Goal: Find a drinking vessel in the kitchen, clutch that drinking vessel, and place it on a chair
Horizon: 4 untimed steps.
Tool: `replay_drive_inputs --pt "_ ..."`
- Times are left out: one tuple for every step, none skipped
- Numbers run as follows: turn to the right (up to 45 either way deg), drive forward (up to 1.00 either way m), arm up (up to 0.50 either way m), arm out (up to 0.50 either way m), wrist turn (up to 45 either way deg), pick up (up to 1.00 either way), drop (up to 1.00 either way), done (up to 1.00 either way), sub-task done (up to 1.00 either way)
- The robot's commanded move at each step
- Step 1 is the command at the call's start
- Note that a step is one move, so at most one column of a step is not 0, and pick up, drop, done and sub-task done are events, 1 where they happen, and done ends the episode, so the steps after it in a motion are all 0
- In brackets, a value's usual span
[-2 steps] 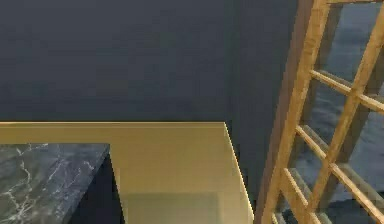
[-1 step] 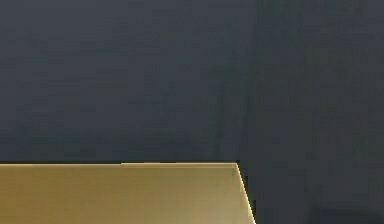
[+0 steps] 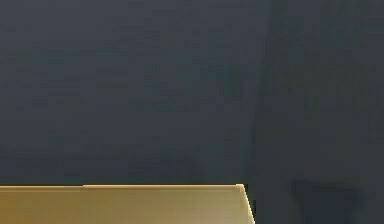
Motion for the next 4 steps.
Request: replay_drive_inputs --pt "-45.0 0.0 0.0 0.0 0.0 0.0 0.0 0.0 0.0" --pt "-45.0 0.0 0.0 0.0 0.0 0.0 0.0 0.0 0.0" --pt "-6.0 0.0 0.0 0.0 0.0 0.0 0.0 0.0 0.0" --pt "0.0 0.8 0.0 0.0 0.0 0.0 0.0 0.0 0.0"
